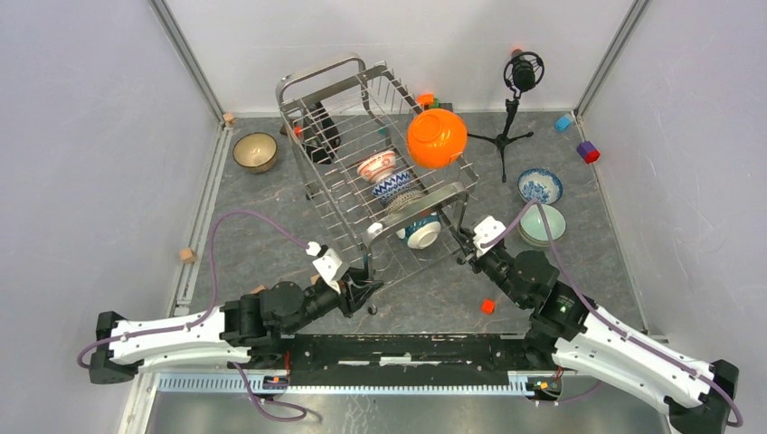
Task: Unload the bowls from the dish rack
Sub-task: Adjust the dish rack at the center of the board.
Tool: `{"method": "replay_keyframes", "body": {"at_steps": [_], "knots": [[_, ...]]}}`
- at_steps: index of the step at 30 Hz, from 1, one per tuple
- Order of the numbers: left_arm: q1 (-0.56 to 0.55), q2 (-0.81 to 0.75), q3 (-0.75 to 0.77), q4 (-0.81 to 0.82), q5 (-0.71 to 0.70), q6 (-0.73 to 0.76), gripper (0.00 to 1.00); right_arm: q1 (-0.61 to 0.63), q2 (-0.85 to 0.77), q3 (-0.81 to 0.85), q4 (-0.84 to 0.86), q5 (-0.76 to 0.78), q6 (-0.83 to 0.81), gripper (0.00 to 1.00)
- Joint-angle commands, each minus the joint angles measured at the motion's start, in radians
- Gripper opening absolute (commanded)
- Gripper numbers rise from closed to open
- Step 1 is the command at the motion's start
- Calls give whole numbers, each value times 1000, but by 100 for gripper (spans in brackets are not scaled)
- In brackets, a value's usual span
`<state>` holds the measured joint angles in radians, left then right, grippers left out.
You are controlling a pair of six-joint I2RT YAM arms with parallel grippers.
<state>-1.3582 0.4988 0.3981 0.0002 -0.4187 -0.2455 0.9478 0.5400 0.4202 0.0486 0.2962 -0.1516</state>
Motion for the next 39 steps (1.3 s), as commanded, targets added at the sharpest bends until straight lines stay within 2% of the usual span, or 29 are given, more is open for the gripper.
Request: {"method": "replay_keyframes", "body": {"at_steps": [1, 10, 22, 32, 37, 39], "knots": [[29, 48, -20, -4, -250, -198, 2, 16, -74, 50, -138, -84, 175, 0], [30, 145, -26, 95, -264, -187, 2, 15, -182, 53, -209, -70, 206, 0], [43, 297, 34, 113, -515, -224, 2, 16, -158, 7, -131, -163, 294, 0], [44, 181, -24, -33, -736, -369, 2, 15, -99, -12, -18, -264, 367, 0], [49, 147, -38, -34, -779, -342, 2, 28, -16, -35, 76, -294, 396, 0], [50, 149, -38, -35, -786, -336, 7, 37, 19, -45, 121, -294, 402, 0]]}}
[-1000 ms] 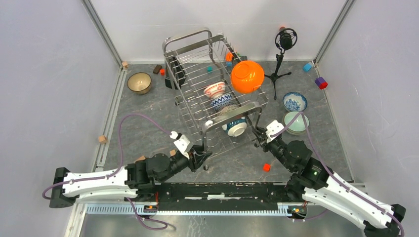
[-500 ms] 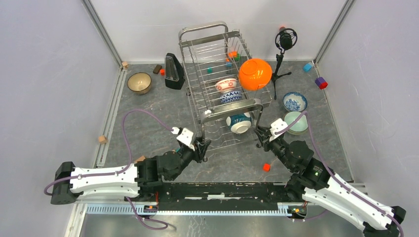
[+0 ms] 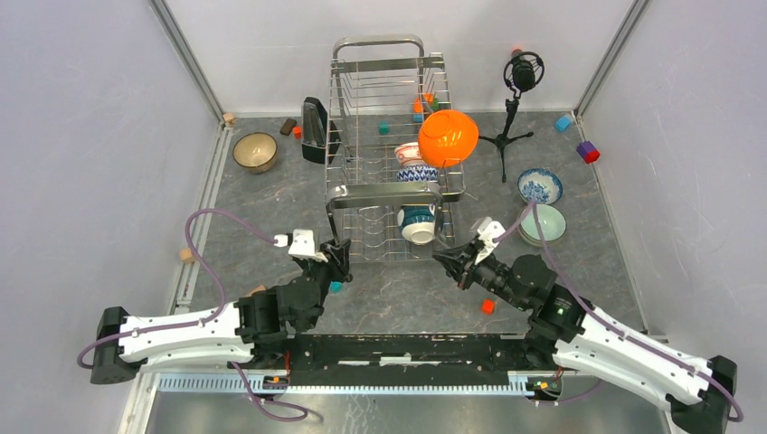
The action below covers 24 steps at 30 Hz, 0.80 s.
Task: Unload the bowls from the dish rack
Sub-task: Adjust the dish rack at the center of the board.
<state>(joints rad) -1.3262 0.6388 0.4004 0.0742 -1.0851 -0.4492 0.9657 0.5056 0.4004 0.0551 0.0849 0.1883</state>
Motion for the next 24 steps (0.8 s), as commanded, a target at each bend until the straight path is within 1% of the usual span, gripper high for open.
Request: {"method": "replay_keyframes", "body": {"at_steps": [1, 3, 4, 6, 7, 9, 11, 12, 13, 14, 16, 17, 20, 23, 24], "knots": [[18, 9, -41, -109, -122, -134, 10, 22, 75, -30, 140, -81, 65, 0], [18, 5, -43, -118, -123, -147, 17, 31, 116, -34, 186, -83, 74, 0], [19, 0, -42, -129, -120, -156, 23, 34, 136, -35, 205, -83, 76, 0], [18, -16, -38, -156, -107, -168, 40, 42, 182, -32, 242, -82, 78, 0], [18, -25, -31, -186, -97, -180, 50, 45, 198, -28, 261, -82, 77, 0], [19, -53, -10, -258, -76, -211, 63, 48, 229, -18, 278, -82, 74, 0], [19, -76, 19, -340, -43, -244, 74, 49, 240, -11, 277, -83, 67, 6], [18, -86, 36, -382, -24, -256, 83, 49, 236, -9, 268, -83, 61, 11], [19, -98, 51, -414, -5, -270, 94, 49, 227, -6, 252, -80, 52, 18], [18, -111, 66, -453, 20, -281, 99, 49, 211, -2, 230, -73, 43, 26], [18, -132, 93, -515, 70, -299, 100, 50, 171, 8, 170, -57, 14, 41], [18, -143, 110, -548, 93, -314, 100, 49, 149, 15, 130, -48, -3, 46], [18, -177, 140, -616, 166, -348, 100, 50, 64, 37, 6, 0, -65, 58], [19, -224, 143, -632, 213, -431, 100, 50, -17, 46, -95, 86, -107, 68], [18, -249, 137, -620, 241, -433, 100, 49, -42, 43, -113, 124, -110, 72]]}}
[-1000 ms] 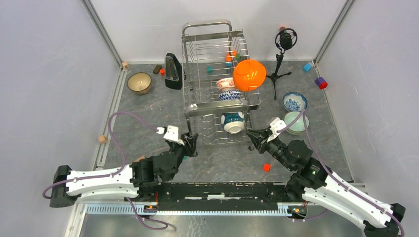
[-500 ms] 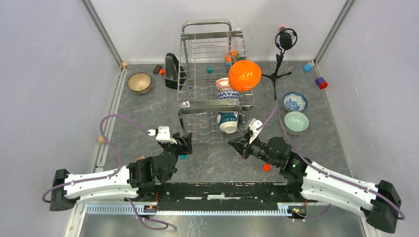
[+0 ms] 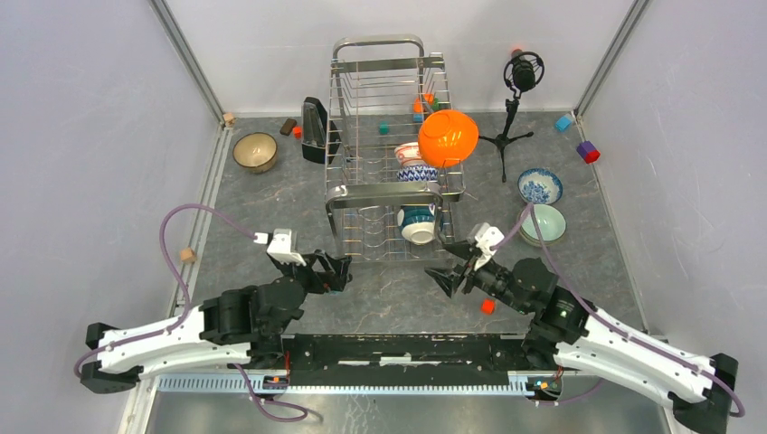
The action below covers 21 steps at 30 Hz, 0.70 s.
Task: Unload the bowls from the dish rack
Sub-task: Adjust the dish rack at the center of the board.
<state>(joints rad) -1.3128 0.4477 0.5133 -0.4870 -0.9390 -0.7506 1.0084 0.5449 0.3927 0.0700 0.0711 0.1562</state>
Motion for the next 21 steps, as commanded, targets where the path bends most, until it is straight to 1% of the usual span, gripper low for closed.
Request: {"method": "replay_keyframes", "body": {"at_steps": [1, 2, 5, 8, 11, 14, 16, 21], "knots": [[5, -80, 18, -41, 127, -112, 100, 6, -99, 43, -134, 169, -78, 75], [5, -108, 11, -23, 157, -83, 100, 6, -118, 31, -133, 195, -74, 78], [5, -198, -12, -26, 187, -67, 100, 7, -138, -8, -105, 282, -64, 82], [5, -285, -36, -18, 230, -37, 100, 6, -103, -36, -77, 353, -69, 83], [5, -344, -46, 14, 275, 39, 100, 5, -49, -60, 12, 373, -79, 83], [5, -355, -44, 46, 290, 88, 100, 3, 22, -64, 86, 327, -68, 82], [5, -347, -51, 99, 312, 121, 100, 4, 68, -65, 142, 282, -60, 80], [4, -277, -99, 301, 381, 209, 100, 3, 186, -54, 252, 175, -45, 78]]}}
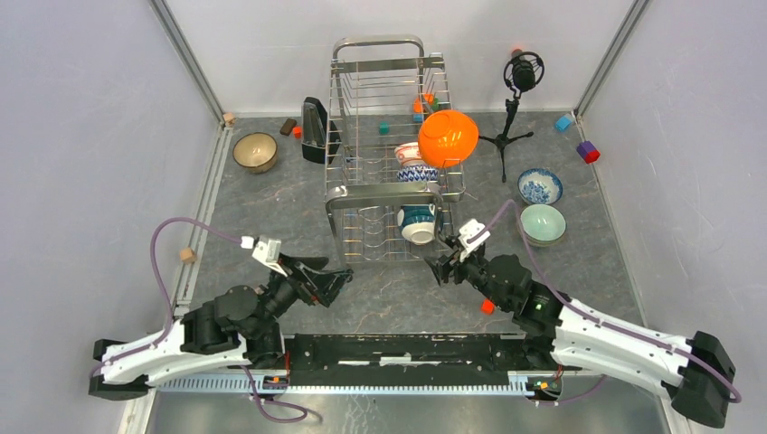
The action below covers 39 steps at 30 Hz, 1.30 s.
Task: Unload the bowls from the dish rack
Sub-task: Adjust the dish rack at the center of the board.
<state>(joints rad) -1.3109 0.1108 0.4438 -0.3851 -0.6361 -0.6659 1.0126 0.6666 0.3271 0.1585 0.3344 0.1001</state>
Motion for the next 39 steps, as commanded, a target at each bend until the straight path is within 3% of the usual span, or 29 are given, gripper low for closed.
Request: {"method": "replay_keyframes", "body": {"at_steps": [1, 11, 21, 29, 34, 39], "knots": [[3, 87, -35, 235, 94, 137, 100, -1, 85, 14, 184, -102, 18, 77], [3, 364, -18, 428, 90, 146, 100, 1, 296, -3, 483, -317, 167, 75], [2, 410, -24, 495, 58, 168, 100, 1, 505, 85, 612, -514, 205, 76], [1, 433, -36, 556, 65, 224, 100, 1, 253, 42, 348, -341, 92, 91], [-13, 516, -76, 736, 99, 315, 100, 0, 28, 18, 110, -201, 23, 93], [-74, 684, -85, 969, 62, 436, 100, 0, -154, -26, -20, -70, 14, 93]]}}
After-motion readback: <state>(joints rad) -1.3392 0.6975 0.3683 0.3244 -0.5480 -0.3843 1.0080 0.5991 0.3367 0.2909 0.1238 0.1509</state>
